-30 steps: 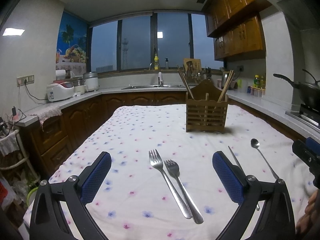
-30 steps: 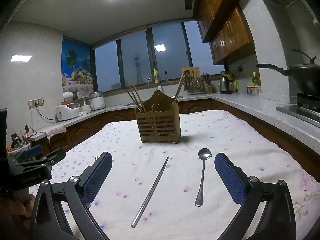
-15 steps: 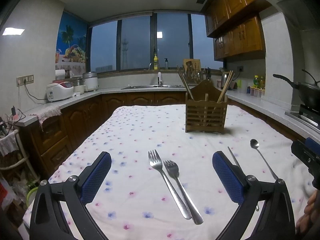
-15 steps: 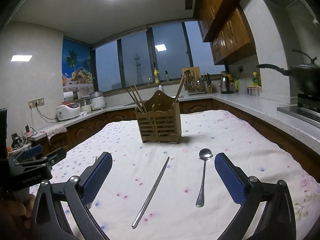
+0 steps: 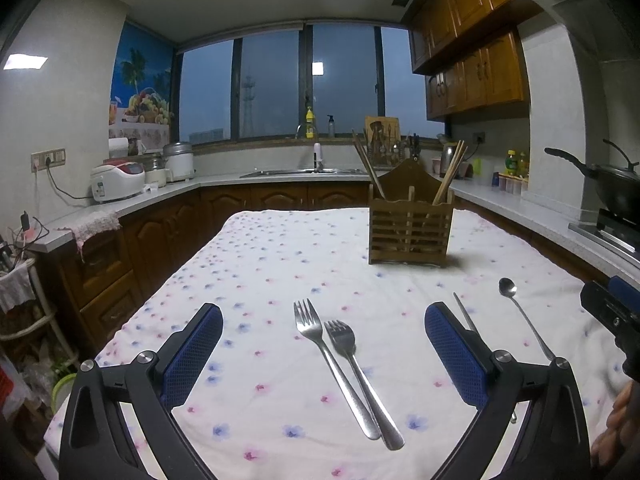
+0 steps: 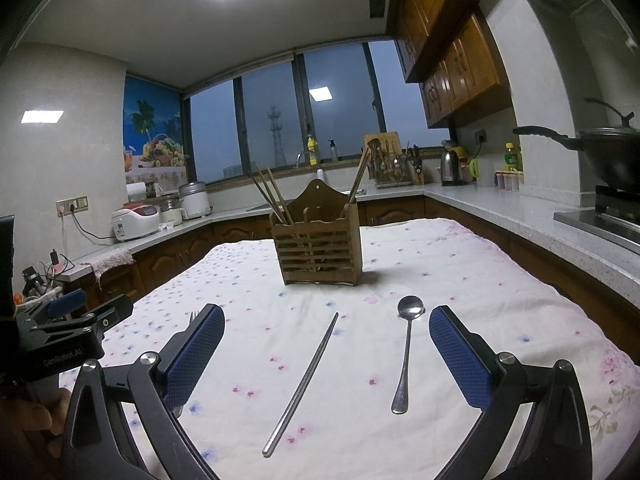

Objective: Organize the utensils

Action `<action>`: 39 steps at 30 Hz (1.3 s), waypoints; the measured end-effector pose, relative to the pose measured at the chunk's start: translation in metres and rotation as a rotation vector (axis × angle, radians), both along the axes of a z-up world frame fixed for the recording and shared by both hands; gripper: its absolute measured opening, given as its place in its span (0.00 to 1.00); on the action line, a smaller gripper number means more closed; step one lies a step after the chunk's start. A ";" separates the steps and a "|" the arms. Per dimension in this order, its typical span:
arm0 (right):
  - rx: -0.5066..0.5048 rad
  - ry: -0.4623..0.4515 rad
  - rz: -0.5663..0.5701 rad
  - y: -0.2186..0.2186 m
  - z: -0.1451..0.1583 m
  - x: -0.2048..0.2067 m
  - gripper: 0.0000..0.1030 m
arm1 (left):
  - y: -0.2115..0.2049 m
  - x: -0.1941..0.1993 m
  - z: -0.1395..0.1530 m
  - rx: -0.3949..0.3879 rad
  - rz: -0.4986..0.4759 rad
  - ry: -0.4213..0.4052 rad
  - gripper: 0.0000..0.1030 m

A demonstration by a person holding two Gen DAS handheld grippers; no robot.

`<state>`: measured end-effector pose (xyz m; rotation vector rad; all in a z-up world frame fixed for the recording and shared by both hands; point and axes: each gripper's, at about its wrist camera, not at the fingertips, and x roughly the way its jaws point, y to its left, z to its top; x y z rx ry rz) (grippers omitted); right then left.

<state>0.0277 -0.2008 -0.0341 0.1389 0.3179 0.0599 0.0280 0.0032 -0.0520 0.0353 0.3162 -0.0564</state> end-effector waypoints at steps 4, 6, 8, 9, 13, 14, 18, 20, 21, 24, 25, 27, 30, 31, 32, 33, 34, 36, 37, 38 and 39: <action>0.001 0.000 0.001 0.000 0.000 0.000 1.00 | 0.000 0.000 0.000 0.000 0.000 0.000 0.99; 0.001 0.000 0.000 0.000 0.000 0.000 1.00 | 0.000 0.001 0.000 -0.002 -0.001 0.001 0.99; 0.000 0.002 0.001 0.000 0.000 0.000 1.00 | -0.001 0.002 -0.002 0.001 -0.001 0.003 0.99; -0.001 0.003 0.000 0.000 0.000 0.000 1.00 | 0.000 0.002 -0.002 0.000 -0.001 0.002 0.99; 0.003 0.002 -0.001 0.000 0.000 -0.001 1.00 | 0.000 0.003 -0.003 -0.009 -0.002 0.006 0.99; 0.004 0.003 -0.002 0.000 -0.001 0.000 1.00 | 0.000 0.003 -0.003 -0.007 -0.002 0.005 0.99; 0.004 0.003 -0.003 0.000 -0.001 0.000 1.00 | 0.001 0.003 -0.003 -0.007 -0.003 0.006 0.99; 0.005 0.003 -0.002 -0.001 -0.001 0.000 1.00 | 0.000 0.003 -0.003 -0.006 -0.003 0.005 0.99; 0.005 0.004 -0.002 -0.001 -0.001 0.000 1.00 | 0.000 0.003 -0.003 -0.005 -0.005 0.005 0.99; 0.006 0.005 -0.002 -0.001 -0.001 0.000 1.00 | 0.001 0.004 -0.004 -0.007 -0.006 0.008 0.99; 0.006 0.005 -0.003 -0.001 -0.001 0.000 1.00 | 0.001 0.004 -0.004 -0.009 -0.007 0.009 0.99; 0.010 0.005 -0.004 -0.002 -0.001 0.001 1.00 | 0.001 0.004 -0.003 -0.009 -0.008 0.009 0.99; 0.015 0.008 -0.008 -0.002 -0.002 0.000 1.00 | 0.000 0.004 -0.003 -0.010 -0.008 0.009 0.99; 0.016 0.009 -0.010 -0.003 -0.002 0.001 1.00 | 0.000 0.004 -0.003 -0.010 -0.009 0.010 0.99; 0.017 0.012 -0.011 -0.003 -0.002 0.001 1.00 | 0.000 0.004 -0.003 -0.011 -0.011 0.011 0.99; 0.019 0.014 -0.011 -0.003 -0.002 0.001 1.00 | 0.000 0.004 -0.003 -0.011 -0.011 0.012 0.99; 0.020 0.017 -0.012 -0.003 -0.002 0.001 1.00 | -0.001 0.005 -0.002 -0.012 -0.011 0.013 0.99; 0.017 0.020 -0.015 -0.003 -0.002 0.002 1.00 | -0.001 0.005 -0.002 -0.014 -0.013 0.016 0.99; 0.018 0.023 -0.015 -0.002 -0.002 0.002 1.00 | -0.001 0.005 -0.002 -0.014 -0.014 0.016 0.99; 0.019 0.025 -0.016 -0.003 -0.002 0.003 1.00 | -0.002 0.006 -0.002 -0.016 -0.015 0.018 0.99; 0.020 0.027 -0.017 -0.003 -0.003 0.003 1.00 | -0.002 0.006 -0.002 -0.017 -0.017 0.019 0.99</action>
